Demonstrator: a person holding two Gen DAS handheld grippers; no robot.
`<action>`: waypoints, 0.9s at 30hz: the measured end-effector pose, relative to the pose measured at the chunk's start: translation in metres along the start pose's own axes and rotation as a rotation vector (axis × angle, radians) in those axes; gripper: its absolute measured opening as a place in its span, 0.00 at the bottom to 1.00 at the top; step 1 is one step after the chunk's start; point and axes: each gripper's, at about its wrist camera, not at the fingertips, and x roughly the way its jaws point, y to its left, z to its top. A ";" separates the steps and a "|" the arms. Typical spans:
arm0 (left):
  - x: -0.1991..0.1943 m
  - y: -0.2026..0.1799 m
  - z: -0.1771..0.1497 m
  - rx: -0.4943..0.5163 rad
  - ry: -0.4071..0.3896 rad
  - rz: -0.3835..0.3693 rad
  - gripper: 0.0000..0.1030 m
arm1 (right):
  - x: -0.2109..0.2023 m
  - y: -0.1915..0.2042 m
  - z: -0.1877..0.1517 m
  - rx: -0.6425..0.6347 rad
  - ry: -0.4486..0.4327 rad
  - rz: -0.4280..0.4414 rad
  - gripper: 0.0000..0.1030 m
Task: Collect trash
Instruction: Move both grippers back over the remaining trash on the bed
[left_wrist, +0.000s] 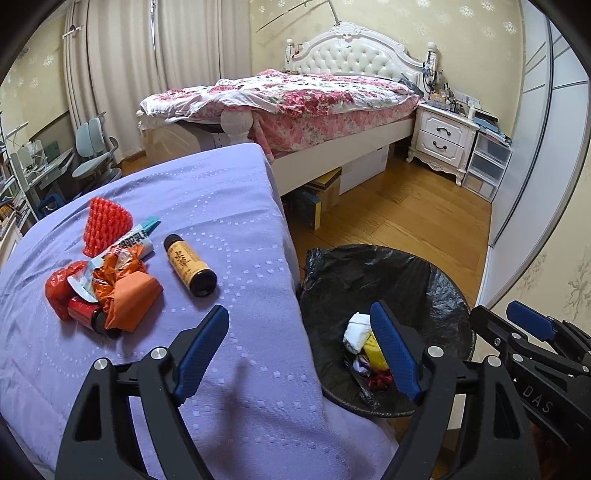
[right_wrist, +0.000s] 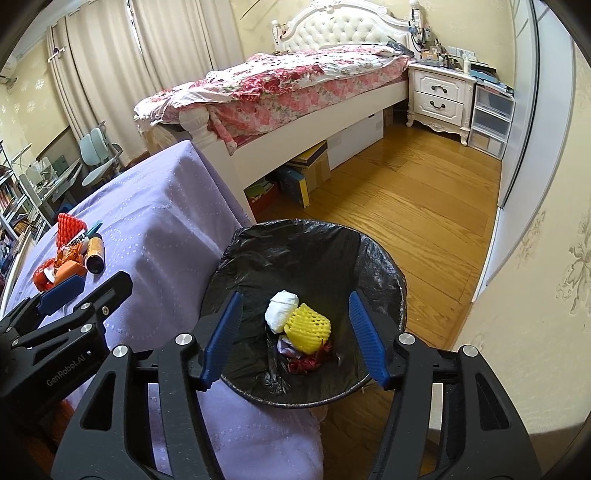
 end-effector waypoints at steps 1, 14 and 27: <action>-0.002 0.002 -0.001 0.001 -0.001 0.005 0.77 | 0.000 0.000 0.000 -0.002 0.000 0.002 0.57; -0.012 0.061 -0.019 -0.082 0.036 0.101 0.77 | 0.000 0.046 -0.008 -0.073 0.026 0.064 0.58; -0.020 0.140 -0.042 -0.199 0.076 0.212 0.77 | 0.003 0.122 -0.017 -0.201 0.058 0.165 0.58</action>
